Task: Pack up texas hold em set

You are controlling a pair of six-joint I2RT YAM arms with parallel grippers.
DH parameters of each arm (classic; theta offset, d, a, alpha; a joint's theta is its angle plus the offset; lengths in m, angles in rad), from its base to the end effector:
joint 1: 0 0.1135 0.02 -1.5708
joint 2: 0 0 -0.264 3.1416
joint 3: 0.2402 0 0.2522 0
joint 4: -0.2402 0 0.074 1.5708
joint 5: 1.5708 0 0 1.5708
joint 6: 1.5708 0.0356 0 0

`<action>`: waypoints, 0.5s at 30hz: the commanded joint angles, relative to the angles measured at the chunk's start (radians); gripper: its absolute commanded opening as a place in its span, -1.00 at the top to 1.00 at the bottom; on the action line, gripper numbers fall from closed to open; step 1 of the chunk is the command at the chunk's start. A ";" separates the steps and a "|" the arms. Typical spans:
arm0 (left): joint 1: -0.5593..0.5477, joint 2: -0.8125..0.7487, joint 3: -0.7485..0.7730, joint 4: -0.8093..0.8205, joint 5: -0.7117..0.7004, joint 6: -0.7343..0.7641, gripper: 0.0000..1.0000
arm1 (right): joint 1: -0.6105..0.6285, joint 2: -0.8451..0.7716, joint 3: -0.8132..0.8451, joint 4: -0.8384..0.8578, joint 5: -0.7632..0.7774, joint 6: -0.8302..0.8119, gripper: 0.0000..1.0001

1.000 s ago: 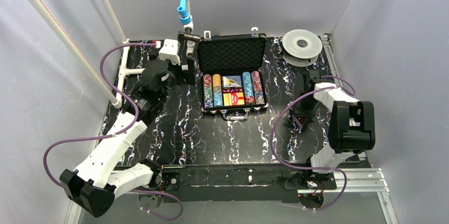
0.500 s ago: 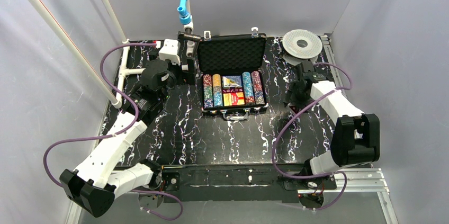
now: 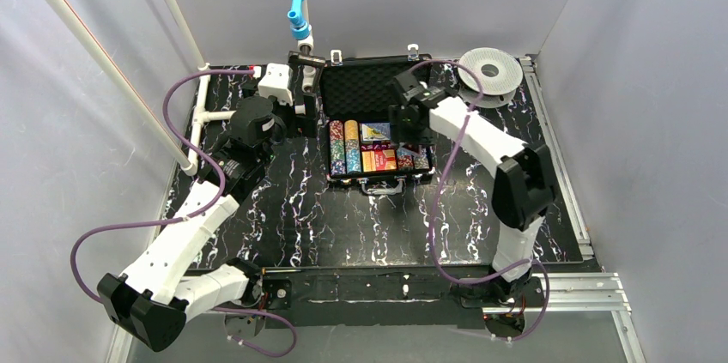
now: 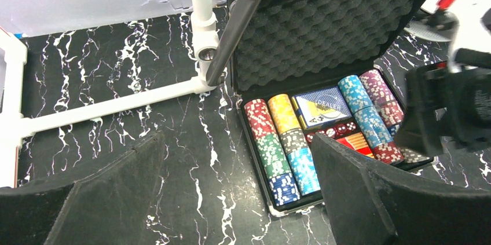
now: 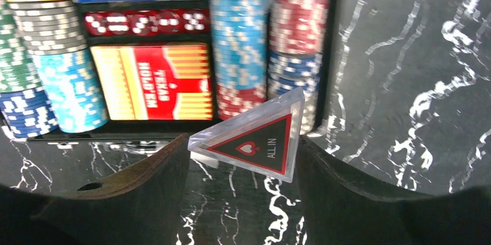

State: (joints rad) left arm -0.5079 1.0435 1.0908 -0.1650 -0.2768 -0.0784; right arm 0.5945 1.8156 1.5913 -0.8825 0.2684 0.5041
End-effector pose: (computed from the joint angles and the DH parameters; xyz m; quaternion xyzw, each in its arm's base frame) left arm 0.2114 -0.1065 0.4004 0.0682 0.7428 -0.0914 0.6597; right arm 0.3239 0.2076 0.2768 -0.0128 0.9649 0.0079 0.2623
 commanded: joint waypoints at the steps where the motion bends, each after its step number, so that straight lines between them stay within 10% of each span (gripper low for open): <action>1: -0.005 -0.005 0.003 0.001 -0.013 0.008 -0.99 | 0.071 0.093 0.149 -0.081 0.028 -0.023 0.35; 15: -0.004 -0.007 0.002 0.002 -0.018 0.009 -0.99 | 0.163 0.321 0.357 -0.143 0.077 -0.036 0.28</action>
State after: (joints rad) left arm -0.5079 1.0435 1.0908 -0.1650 -0.2775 -0.0780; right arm 0.7628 2.1269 1.8973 -0.9962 0.3107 0.4805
